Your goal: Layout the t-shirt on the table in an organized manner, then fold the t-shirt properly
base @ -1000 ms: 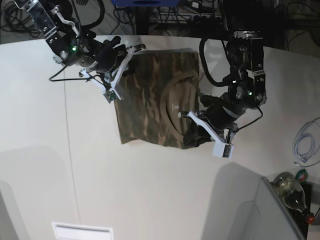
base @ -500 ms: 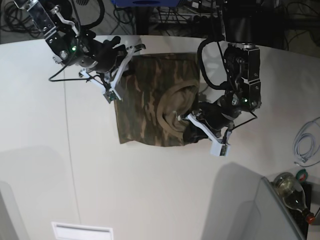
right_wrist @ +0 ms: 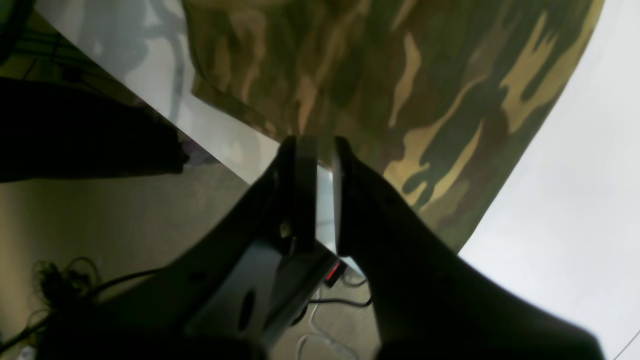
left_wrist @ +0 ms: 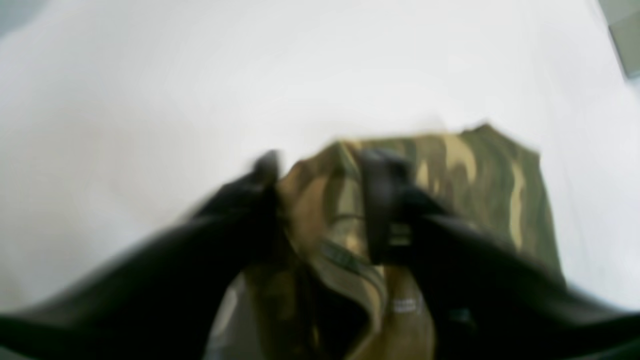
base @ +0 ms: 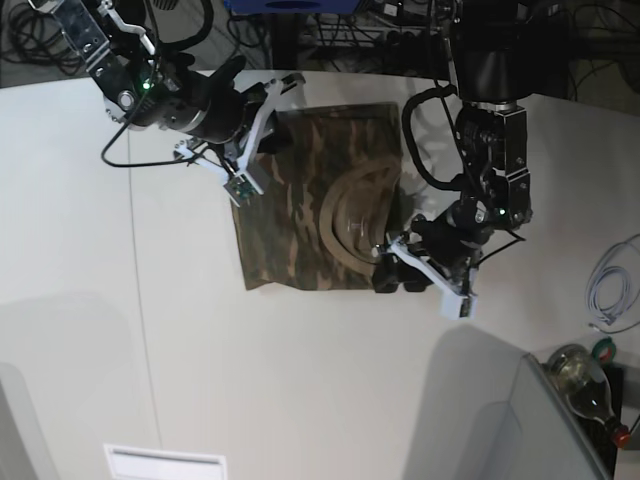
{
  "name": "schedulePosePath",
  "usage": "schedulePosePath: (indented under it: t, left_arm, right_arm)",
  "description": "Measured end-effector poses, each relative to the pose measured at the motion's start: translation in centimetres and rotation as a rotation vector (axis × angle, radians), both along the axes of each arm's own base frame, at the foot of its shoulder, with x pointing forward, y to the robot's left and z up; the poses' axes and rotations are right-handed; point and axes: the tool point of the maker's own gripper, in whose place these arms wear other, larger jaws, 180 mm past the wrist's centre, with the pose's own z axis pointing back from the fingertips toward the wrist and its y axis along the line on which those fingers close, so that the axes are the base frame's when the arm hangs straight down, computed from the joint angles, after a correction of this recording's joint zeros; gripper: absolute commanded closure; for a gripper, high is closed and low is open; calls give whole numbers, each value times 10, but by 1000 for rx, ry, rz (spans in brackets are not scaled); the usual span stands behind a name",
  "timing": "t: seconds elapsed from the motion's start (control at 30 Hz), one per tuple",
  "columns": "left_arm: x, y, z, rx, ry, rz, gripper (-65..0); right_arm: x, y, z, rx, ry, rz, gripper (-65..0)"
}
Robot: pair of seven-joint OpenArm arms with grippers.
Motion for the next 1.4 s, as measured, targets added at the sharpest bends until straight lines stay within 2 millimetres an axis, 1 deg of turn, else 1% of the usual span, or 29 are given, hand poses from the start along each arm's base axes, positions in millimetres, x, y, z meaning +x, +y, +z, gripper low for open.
schedulePosePath:
  t: [0.03,0.1,0.13,0.2,0.27,0.3,0.33,0.37,0.4,0.43,0.47,0.5,0.57,0.6,0.63,0.7,0.73,0.8,0.93,0.97,1.03,1.1,1.13,1.17,1.2,1.23,1.27,1.33,1.4]
  left_arm:
    - [1,9,1,0,-3,26,-434]
    - [2,29,5,7,-14,79,-487]
    - [2,40,11,12,-30,106,-492]
    - [-5,66,22,27,-67,176,-492]
    - [-27,102,23,81,-67,219,-492]
    - [-43,121,18,122,-45,235,-485]
    - [-63,143,12,168,-12,259,-471]
    - [-86,169,5,217,37,302,-446]
    - [-107,192,-1,265,85,324,-410]
    - [-125,212,-1,302,109,350,-355]
    - [-138,230,4,328,102,384,-295]
    - [-147,244,10,344,87,414,-221]
    - [-167,270,23,387,51,476,-12]
    - [-180,281,25,411,63,493,0]
    - [-192,289,26,430,75,497,0]
    - [-213,305,29,466,105,537,0]
    - [-218,308,28,475,114,538,0]
    - [-218,301,25,472,123,507,0]
    - [-206,276,15,434,112,442,0]
    - [-205,272,13,429,114,436,0]
    - [-203,266,9,423,122,418,0]
    - [-202,261,6,409,120,419,0]
    - [-202,258,4,404,123,416,0]
    - [-202,255,3,396,123,414,0]
    - [-202,253,2,389,122,417,0]
    - [-203,253,1,389,126,416,0]
    - [-204,253,0,391,132,415,0]
    - [-204,257,2,398,131,428,0]
    - [-203,256,2,396,126,422,0]
  right_arm:
    - [-4,8,2,7,0,31,-50]
    - [-9,23,6,25,-6,81,-50]
    - [-11,31,7,24,-16,112,-50]
    - [-8,42,9,-24,-99,174,-50]
    - [0,56,17,-56,-209,201,-50]
    - [4,65,20,-71,-268,197,-51]
    - [2,75,20,-82,-297,212,-51]
    - [-2,86,18,-102,-314,235,-62]
    - [-6,94,15,-118,-324,250,-89]
    - [-9,101,12,-128,-325,265,-135]
    - [-9,106,9,-146,-337,272,-180]
    - [-6,108,7,-175,-362,276,-230]
    - [-5,111,0,-191,-363,284,-351]
    - [-6,111,-3,-193,-352,291,-398]
    - [-7,112,-4,-190,-341,291,-425]
    - [-7,112,-9,-206,-353,312,-438]
    - [-7,113,-11,-210,-364,321,-438]
    - [-8,114,-16,-216,-371,341,-423]
    - [-7,115,-16,-213,-377,340,-278]
    - [-7,115,-17,-213,-377,341,-275]
    - [-5,112,-22,-230,-371,345,-324]
    - [3,111,-26,-255,-370,320,-426]
    - [11,114,-24,-277,-399,296,-477]
    - [13,121,-20,-258,-419,290,-516]
    - [12,134,-13,-197,-432,289,-536]
    - [8,141,-13,-167,-434,312,-533]
    - [7,142,-16,-172,-426,320,-528]
    - [9,134,-26,-217,-434,319,-521]
    - [9,127,-37,-240,-420,327,-521]
